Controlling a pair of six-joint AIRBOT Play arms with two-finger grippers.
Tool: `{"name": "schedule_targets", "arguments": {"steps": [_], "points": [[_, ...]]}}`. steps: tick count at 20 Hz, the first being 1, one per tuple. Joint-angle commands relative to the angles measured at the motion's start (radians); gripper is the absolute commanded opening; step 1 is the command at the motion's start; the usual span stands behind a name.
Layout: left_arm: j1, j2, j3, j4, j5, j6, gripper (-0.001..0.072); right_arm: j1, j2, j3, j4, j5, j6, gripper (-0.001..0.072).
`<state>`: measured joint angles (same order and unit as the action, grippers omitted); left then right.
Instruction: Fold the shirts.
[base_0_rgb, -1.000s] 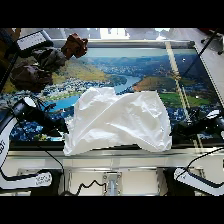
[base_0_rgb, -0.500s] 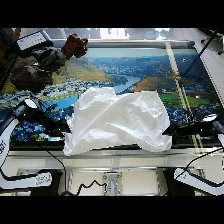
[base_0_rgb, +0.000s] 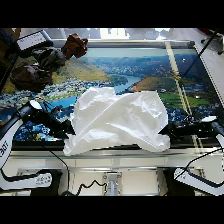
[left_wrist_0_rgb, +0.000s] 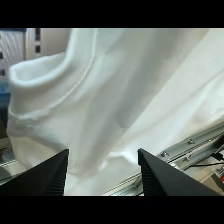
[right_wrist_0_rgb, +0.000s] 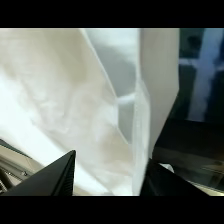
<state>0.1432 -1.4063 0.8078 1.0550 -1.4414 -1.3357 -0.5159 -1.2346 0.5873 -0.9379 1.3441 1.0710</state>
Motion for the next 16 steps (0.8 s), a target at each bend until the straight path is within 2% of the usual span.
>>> {"name": "schedule_targets", "arguments": {"steps": [1,4,7,9,12,13,16], "points": [[-0.008,0.000,-0.034,0.051,0.006,-0.003,0.0512,0.032,-0.001,-0.015,-0.021,0.013,0.006,0.0441],[-0.007,0.000,-0.034,0.108,0.016,0.002,0.0500,0.057,-0.001,-0.019,-0.034,0.012,0.006,0.0441],[-0.007,0.009,-0.026,0.026,0.066,0.023,0.0500,0.060,-0.001,-0.018,-0.036,0.013,0.006,0.0441],[-0.007,0.011,-0.019,0.021,0.053,0.019,0.0500,0.059,-0.001,-0.018,-0.036,0.015,0.006,0.0441],[-0.006,0.014,-0.019,0.140,0.025,0.007,0.0499,0.060,-0.001,-0.018,-0.047,0.011,0.006,0.0440],[-0.006,0.023,-0.019,0.173,0.032,0.008,0.0473,0.059,-0.001,-0.018,-0.052,0.011,0.006,0.0440],[-0.006,0.062,-0.019,0.183,0.066,-0.005,0.0471,0.059,-0.001,-0.018,-0.054,0.008,0.006,0.0440]]}}
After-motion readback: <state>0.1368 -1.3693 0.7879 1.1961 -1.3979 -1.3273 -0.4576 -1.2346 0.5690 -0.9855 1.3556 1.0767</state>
